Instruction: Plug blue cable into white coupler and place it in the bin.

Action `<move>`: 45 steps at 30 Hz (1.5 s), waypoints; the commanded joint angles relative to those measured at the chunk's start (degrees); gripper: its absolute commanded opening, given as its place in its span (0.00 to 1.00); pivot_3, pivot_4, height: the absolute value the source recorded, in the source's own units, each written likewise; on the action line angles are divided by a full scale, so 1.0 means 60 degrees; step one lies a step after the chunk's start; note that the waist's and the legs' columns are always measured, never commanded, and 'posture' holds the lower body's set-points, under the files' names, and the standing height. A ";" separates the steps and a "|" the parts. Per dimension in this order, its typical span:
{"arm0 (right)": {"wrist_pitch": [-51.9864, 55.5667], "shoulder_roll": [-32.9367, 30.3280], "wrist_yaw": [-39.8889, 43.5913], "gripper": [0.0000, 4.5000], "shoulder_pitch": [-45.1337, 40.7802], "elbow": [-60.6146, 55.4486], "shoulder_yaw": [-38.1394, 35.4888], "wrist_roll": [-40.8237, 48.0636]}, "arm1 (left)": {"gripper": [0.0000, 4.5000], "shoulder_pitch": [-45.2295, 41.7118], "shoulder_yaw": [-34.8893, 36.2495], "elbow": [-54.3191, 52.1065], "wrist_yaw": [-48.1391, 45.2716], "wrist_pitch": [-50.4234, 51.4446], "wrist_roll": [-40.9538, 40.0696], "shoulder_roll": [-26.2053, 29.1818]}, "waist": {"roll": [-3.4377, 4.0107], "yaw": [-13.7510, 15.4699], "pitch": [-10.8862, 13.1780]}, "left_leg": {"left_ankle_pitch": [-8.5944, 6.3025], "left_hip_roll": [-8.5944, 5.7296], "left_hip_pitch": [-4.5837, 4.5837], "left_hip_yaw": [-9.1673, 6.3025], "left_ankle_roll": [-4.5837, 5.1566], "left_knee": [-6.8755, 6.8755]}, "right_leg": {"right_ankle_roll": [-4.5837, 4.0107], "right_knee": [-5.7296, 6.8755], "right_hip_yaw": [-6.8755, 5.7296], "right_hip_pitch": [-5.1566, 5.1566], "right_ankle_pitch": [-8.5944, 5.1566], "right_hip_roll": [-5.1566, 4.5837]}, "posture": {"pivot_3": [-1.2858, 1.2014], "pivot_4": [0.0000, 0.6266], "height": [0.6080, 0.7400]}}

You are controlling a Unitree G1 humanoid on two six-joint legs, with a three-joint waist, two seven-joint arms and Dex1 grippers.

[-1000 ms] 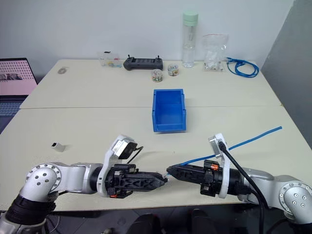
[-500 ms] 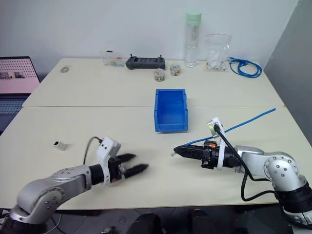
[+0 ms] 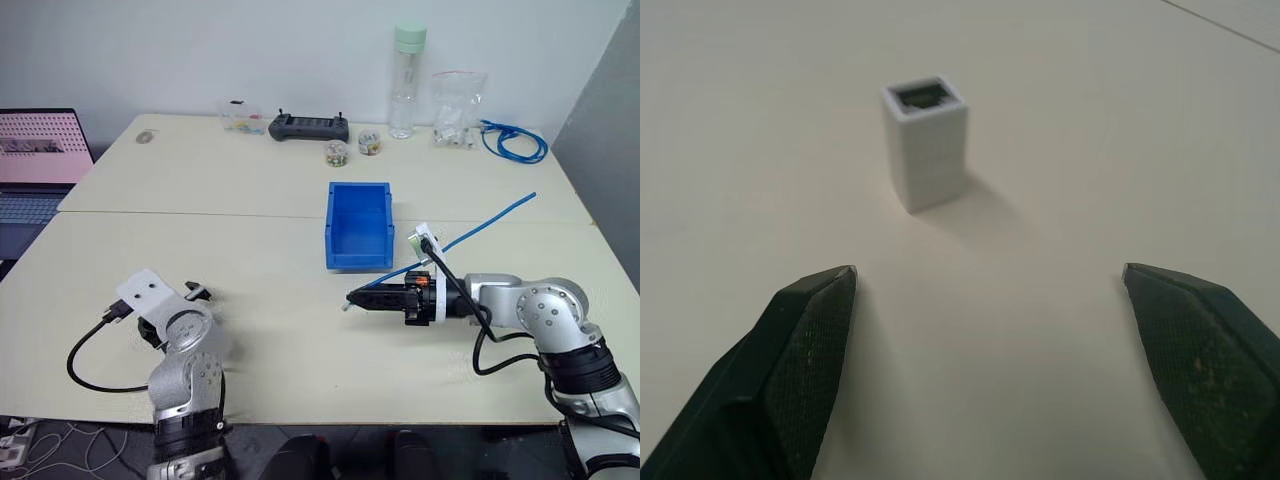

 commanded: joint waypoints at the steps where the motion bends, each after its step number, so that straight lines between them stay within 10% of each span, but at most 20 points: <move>1: 0.0272 -0.0059 0.0349 0.05 -0.0172 -0.0244 -0.0443 -0.0084 | 0.99 -0.0781 0.0855 0.1435 0.0238 -0.1270 0.0146 0.0422 | -0.0001 0.0002 -0.0001 | 0.0000 0.0000 -0.0001 -0.0004 0.0000 0.0000 | 0.0000 0.0002 -0.0009 0.0000 0.0000 0.0000 | 0.52 0.24 1.00; 17: 0.0877 0.0214 0.0106 0.05 -0.0027 -0.0505 -0.0977 -0.0304 | 0.99 -0.1329 0.1346 0.3157 0.0089 -0.2588 -0.0010 0.0642 | 0.0005 -0.0029 -0.0006 | 0.0000 0.0001 0.0013 0.0005 -0.0001 -0.0002 | -0.0003 0.0014 -0.0001 0.0000 0.0002 0.0002 | 0.52 0.24 1.00; 35: 0.1156 0.0645 -0.0495 0.05 0.0364 -0.0809 -0.1387 -0.0272 | 0.18 -0.2140 0.1215 0.3919 -0.0178 -0.2856 0.0146 0.0710 | 0.0010 0.0047 -0.0010 | 0.0001 -0.0006 0.0009 -0.0004 -0.0002 0.0000 | -0.0002 0.0016 -0.0014 0.0002 0.0002 0.0002 | 0.52 0.24 1.00; 41: 0.1044 0.0773 -0.0645 0.05 0.0396 -0.0859 -0.1474 -0.0351 | 0.18 -0.1883 0.0530 0.3240 -0.1101 -0.2158 0.0428 0.0984 | 0.0010 0.0043 -0.0010 | 0.0001 -0.0006 0.0009 -0.0005 -0.0002 0.0000 | -0.0002 0.0017 -0.0015 0.0002 0.0002 0.0003 | 0.52 0.24 1.00; 45: 0.1119 0.0694 -0.1083 0.05 0.0314 -0.1125 -0.2019 0.0131 | 0.18 -0.0202 -0.1557 0.0446 -0.5018 -0.0230 0.0351 0.2666 | 0.0005 -0.0044 -0.0007 | 0.0003 -0.0003 -0.0001 -0.0006 -0.0006 -0.0002 | -0.0002 0.0014 -0.0014 -0.0006 0.0002 0.0014 | 0.52 0.24 1.00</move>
